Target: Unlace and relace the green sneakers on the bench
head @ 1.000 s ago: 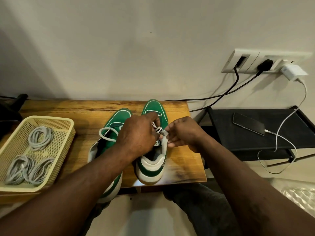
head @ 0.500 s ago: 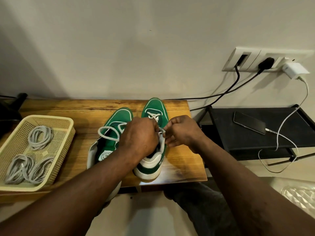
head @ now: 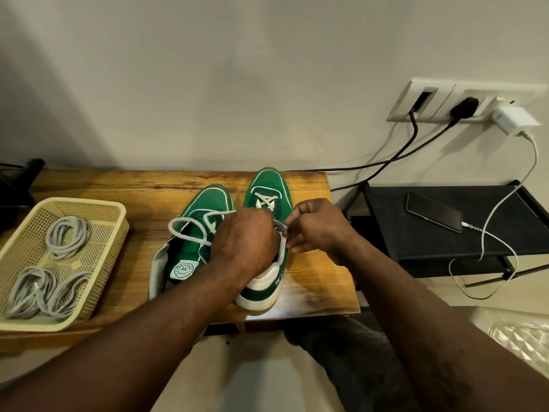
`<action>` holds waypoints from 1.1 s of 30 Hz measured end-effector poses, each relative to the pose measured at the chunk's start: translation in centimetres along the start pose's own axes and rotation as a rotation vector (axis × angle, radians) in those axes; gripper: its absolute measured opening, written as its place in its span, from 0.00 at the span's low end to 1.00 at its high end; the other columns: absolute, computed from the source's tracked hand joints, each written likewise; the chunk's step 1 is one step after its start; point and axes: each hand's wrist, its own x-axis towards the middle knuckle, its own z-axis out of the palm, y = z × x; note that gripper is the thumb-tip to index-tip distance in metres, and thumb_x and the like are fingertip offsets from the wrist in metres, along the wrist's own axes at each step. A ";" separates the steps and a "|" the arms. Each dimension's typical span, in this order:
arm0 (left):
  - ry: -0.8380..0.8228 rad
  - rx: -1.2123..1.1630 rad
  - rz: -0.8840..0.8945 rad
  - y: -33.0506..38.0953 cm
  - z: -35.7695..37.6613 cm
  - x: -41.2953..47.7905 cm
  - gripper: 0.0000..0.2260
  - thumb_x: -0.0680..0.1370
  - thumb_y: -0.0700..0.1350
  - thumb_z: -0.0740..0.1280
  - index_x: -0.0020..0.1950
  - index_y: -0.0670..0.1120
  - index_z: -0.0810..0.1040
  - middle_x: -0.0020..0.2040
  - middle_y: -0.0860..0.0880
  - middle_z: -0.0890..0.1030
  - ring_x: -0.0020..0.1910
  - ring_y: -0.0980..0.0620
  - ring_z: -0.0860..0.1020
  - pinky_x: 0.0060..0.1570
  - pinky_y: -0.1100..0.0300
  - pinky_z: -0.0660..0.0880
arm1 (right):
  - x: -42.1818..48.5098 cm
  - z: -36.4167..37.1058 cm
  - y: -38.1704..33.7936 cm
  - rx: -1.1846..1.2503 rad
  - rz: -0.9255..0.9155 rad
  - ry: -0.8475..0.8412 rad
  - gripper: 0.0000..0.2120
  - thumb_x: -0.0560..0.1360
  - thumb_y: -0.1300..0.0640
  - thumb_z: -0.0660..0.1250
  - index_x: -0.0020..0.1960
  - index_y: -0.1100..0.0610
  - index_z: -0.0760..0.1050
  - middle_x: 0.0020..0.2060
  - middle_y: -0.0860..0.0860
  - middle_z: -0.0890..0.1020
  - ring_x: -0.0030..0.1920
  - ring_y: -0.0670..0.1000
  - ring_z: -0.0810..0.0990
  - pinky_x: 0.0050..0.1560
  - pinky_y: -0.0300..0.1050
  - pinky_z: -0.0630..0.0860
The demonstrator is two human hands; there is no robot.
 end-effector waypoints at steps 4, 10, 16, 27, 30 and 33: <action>-0.006 0.005 0.040 -0.1 0.1 0.1 0.08 0.82 0.50 0.67 0.54 0.48 0.84 0.42 0.49 0.83 0.40 0.49 0.81 0.44 0.52 0.82 | 0.0 0.0 0.2 -0.015 -0.040 0.010 0.05 0.75 0.70 0.69 0.45 0.63 0.81 0.38 0.61 0.87 0.39 0.61 0.88 0.42 0.55 0.87; 0.069 -0.082 -0.051 0.0 0.0 0.0 0.10 0.84 0.50 0.65 0.50 0.49 0.84 0.40 0.49 0.83 0.38 0.49 0.81 0.42 0.52 0.82 | 0.2 0.2 0.3 -0.037 -0.079 0.042 0.05 0.75 0.67 0.70 0.46 0.60 0.83 0.37 0.56 0.87 0.39 0.57 0.89 0.42 0.52 0.87; 0.062 -0.163 -0.133 0.0 0.4 0.1 0.10 0.84 0.50 0.66 0.50 0.50 0.86 0.40 0.50 0.84 0.38 0.50 0.81 0.39 0.56 0.77 | 0.1 0.2 0.3 -0.054 -0.092 0.051 0.05 0.74 0.67 0.73 0.46 0.59 0.85 0.37 0.55 0.87 0.39 0.56 0.88 0.43 0.53 0.87; -0.102 -0.718 -0.388 -1.4 0.2 1.0 0.07 0.77 0.43 0.75 0.39 0.51 0.87 0.37 0.54 0.87 0.43 0.49 0.86 0.49 0.45 0.85 | 0.7 -0.4 0.4 -0.053 -0.143 -0.059 0.02 0.81 0.60 0.72 0.52 0.55 0.83 0.42 0.55 0.88 0.41 0.55 0.89 0.43 0.50 0.85; -0.066 -0.702 -0.404 -1.4 0.1 1.0 0.11 0.73 0.43 0.79 0.47 0.54 0.80 0.42 0.52 0.86 0.42 0.47 0.86 0.45 0.44 0.85 | 0.9 -0.4 0.3 -0.038 -0.137 -0.059 0.03 0.82 0.58 0.70 0.52 0.56 0.83 0.43 0.56 0.88 0.40 0.55 0.89 0.42 0.49 0.85; 0.010 -0.548 -0.285 -1.0 0.1 0.8 0.14 0.75 0.43 0.76 0.50 0.55 0.73 0.42 0.52 0.84 0.41 0.48 0.83 0.45 0.46 0.83 | 1.1 -0.2 0.5 -0.068 -0.153 -0.048 0.03 0.81 0.59 0.71 0.54 0.55 0.82 0.41 0.55 0.89 0.41 0.57 0.89 0.45 0.52 0.86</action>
